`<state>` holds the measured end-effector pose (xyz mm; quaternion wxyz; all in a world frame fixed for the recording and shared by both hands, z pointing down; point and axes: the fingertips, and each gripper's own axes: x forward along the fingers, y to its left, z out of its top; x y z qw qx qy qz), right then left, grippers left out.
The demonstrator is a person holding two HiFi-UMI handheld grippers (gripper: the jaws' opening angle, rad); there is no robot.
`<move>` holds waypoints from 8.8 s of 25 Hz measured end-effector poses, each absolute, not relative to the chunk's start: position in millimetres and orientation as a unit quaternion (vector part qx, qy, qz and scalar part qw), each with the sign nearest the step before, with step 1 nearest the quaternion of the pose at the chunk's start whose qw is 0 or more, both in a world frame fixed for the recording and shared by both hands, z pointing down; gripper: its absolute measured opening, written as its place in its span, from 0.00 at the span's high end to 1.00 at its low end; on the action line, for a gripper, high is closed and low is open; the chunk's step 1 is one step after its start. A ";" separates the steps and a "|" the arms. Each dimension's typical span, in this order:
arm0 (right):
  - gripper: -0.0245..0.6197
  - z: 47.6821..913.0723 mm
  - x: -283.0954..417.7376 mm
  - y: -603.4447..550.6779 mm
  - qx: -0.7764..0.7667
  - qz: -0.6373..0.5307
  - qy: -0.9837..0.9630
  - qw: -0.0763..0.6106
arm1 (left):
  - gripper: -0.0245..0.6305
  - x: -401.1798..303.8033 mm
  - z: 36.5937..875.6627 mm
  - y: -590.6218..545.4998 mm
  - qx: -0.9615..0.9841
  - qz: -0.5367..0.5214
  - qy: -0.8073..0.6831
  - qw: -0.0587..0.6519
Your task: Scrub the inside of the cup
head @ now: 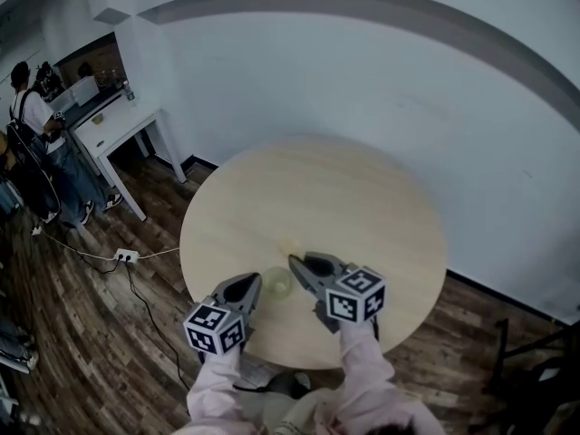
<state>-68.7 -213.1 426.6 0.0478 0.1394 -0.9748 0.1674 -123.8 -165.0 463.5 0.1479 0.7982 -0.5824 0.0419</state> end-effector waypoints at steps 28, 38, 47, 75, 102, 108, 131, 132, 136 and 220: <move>0.94 490.2 -100.0 -230.6 0.088 0.082 -0.964 0.236 | 0.72 -119.4 587.2 -159.7 0.826 0.128 -0.516 0.188; 0.94 497.7 -108.8 -215.5 0.025 0.024 -0.954 0.299 | 0.54 -113.2 602.2 -169.3 0.837 0.135 -0.498 0.182; 0.94 514.4 -106.8 -203.3 -0.022 -0.034 -0.936 0.349 | 0.38 -100.8 620.9 -182.9 0.848 0.145 -0.478 0.179; 0.94 563.8 -100.3 -190.7 -0.093 -0.121 -0.846 0.511 | 0.42 -90.8 627.1 -214.1 0.865 0.152 -0.459 0.135; 0.93 581.0 -111.8 -189.9 -0.128 -0.126 -0.819 0.545 | 0.42 -93.3 627.0 -215.1 0.868 0.150 -0.457 0.126; 0.93 581.7 -113.2 -189.3 -0.124 -0.121 -0.817 0.550 | 0.42 -93.5 627.8 -214.0 0.868 0.151 -0.458 0.123; 0.94 604.0 -102.7 -190.2 -0.120 -0.041 -0.755 0.644 | 0.42 -91.6 627.8 -213.8 0.868 0.151 -0.457 0.119; 0.94 607.2 -107.1 -196.2 -0.116 -0.049 -0.759 0.638 | 0.42 -91.1 627.7 -214.0 0.868 0.151 -0.458 0.119; 0.94 607.6 -109.7 -196.2 -0.116 -0.008 -0.767 0.631 | 0.42 -90.7 626.9 -215.0 0.868 0.150 -0.459 0.119; 0.93 574.5 -111.1 -196.7 -0.154 -0.053 -0.814 0.557 | 0.42 -88.8 628.3 -215.5 0.867 0.158 -0.459 0.116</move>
